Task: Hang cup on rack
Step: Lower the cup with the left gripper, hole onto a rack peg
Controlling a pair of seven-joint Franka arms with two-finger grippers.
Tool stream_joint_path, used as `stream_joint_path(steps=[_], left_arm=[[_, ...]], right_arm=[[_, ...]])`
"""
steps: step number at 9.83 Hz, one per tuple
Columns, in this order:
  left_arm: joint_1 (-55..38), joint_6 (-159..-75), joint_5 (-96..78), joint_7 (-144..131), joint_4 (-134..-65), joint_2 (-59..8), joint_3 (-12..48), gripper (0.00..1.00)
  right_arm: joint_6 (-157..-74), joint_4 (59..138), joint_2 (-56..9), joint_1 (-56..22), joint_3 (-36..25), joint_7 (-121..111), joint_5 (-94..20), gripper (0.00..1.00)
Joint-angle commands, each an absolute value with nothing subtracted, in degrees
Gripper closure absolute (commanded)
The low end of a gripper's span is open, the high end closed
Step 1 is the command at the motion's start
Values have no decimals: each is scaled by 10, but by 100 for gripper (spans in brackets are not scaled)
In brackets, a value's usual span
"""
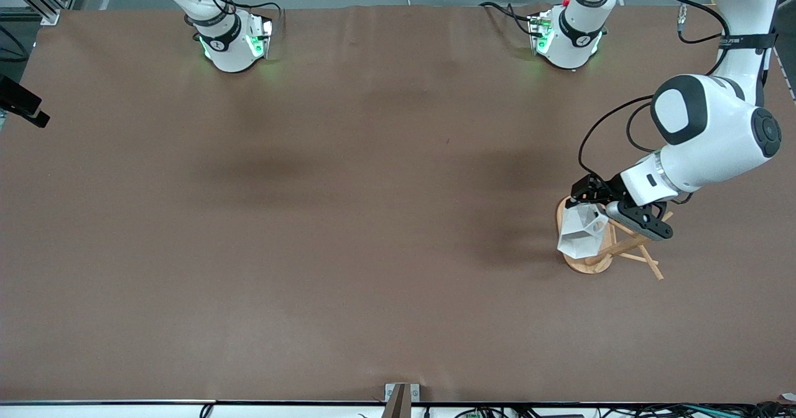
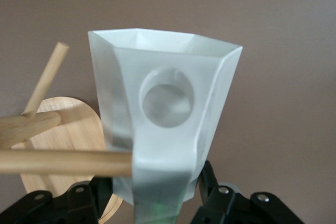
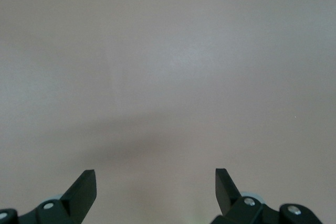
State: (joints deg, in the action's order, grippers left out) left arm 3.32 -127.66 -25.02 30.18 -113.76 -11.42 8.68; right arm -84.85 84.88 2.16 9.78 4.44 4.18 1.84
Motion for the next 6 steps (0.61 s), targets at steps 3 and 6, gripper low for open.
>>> stream_joint_path(steps=[3,6], left_arm=[[33,-1281,-237,294,-1134,-131,75,91],[34,-1281,-237,294,-1131,-141,61,87]], right_arm=[[-844,848,22,101,47,38,28,0],[-844,848,22,101,47,37,27,0]])
